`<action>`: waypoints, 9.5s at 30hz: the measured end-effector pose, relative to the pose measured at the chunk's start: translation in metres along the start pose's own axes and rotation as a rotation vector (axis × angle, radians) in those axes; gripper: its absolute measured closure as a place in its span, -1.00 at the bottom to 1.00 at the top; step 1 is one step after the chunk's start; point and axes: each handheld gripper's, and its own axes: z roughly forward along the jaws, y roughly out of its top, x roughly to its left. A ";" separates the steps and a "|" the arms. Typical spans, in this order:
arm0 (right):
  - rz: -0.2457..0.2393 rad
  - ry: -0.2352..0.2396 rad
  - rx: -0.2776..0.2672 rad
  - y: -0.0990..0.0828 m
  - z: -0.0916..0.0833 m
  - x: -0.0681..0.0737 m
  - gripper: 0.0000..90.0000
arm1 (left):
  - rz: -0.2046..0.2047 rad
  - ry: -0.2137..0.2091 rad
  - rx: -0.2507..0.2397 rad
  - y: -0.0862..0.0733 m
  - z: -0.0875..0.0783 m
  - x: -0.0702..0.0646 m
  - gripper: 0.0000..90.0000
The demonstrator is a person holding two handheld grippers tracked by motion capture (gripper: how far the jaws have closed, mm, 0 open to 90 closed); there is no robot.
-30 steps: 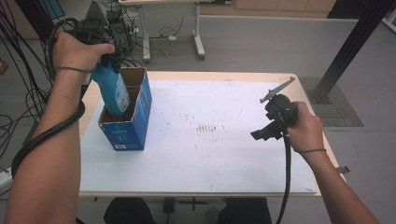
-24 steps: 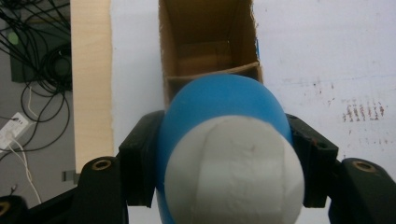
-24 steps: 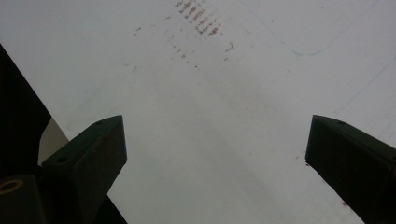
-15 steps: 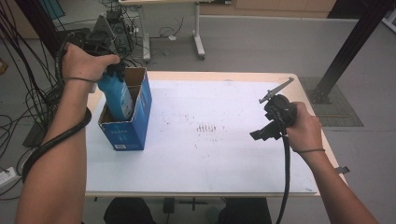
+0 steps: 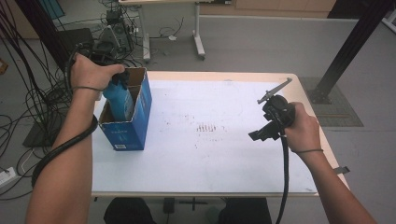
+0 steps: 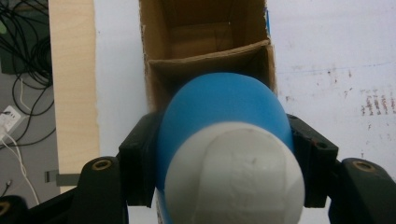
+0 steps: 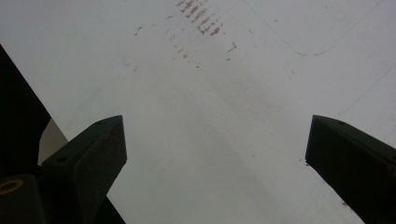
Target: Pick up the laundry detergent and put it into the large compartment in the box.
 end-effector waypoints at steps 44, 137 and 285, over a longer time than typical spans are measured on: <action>-0.003 -0.017 0.014 -0.003 -0.003 0.000 -0.88 | -0.018 0.007 0.085 -0.016 0.064 -0.001 -0.17; 0.008 -0.010 0.000 -0.005 -0.003 -0.002 -0.88 | -0.058 0.025 0.083 -0.019 0.072 -0.001 -0.17; 0.019 -0.011 -0.007 -0.004 -0.002 0.004 -0.88 | 0.459 -0.185 0.020 -0.055 0.004 -0.170 -0.88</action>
